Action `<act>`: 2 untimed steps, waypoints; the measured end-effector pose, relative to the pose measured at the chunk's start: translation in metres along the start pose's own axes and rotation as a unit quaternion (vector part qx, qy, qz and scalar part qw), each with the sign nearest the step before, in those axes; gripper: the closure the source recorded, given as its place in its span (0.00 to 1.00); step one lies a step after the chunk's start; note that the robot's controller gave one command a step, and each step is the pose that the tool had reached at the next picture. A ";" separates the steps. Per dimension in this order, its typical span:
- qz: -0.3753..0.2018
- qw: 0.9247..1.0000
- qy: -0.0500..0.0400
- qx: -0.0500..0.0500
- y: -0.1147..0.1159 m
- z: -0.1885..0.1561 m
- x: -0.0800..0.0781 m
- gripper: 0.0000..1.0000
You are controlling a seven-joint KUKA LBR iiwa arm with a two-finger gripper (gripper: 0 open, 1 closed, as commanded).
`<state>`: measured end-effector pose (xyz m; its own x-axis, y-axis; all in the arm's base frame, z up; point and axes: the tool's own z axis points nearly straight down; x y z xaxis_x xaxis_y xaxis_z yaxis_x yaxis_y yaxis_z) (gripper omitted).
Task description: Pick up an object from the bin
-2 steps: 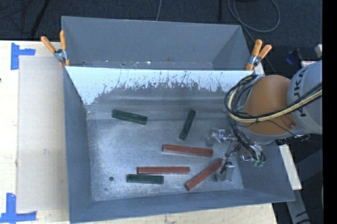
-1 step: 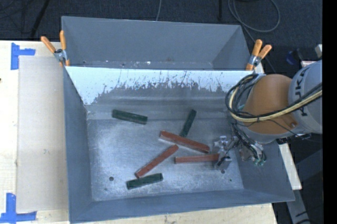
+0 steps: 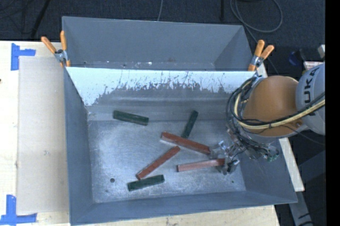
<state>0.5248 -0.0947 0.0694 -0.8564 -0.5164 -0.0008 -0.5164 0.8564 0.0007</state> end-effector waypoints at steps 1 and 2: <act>0.000 1.000 0.000 0.000 0.000 0.000 0.000 0.00; -0.001 1.000 0.000 0.000 0.000 0.000 0.000 1.00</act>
Offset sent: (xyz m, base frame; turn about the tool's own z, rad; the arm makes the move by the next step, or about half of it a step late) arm 0.0000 0.0000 0.0000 0.0000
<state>0.5249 -0.0943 0.0697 -0.8551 -0.5185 -0.0002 -0.5185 0.8551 0.0009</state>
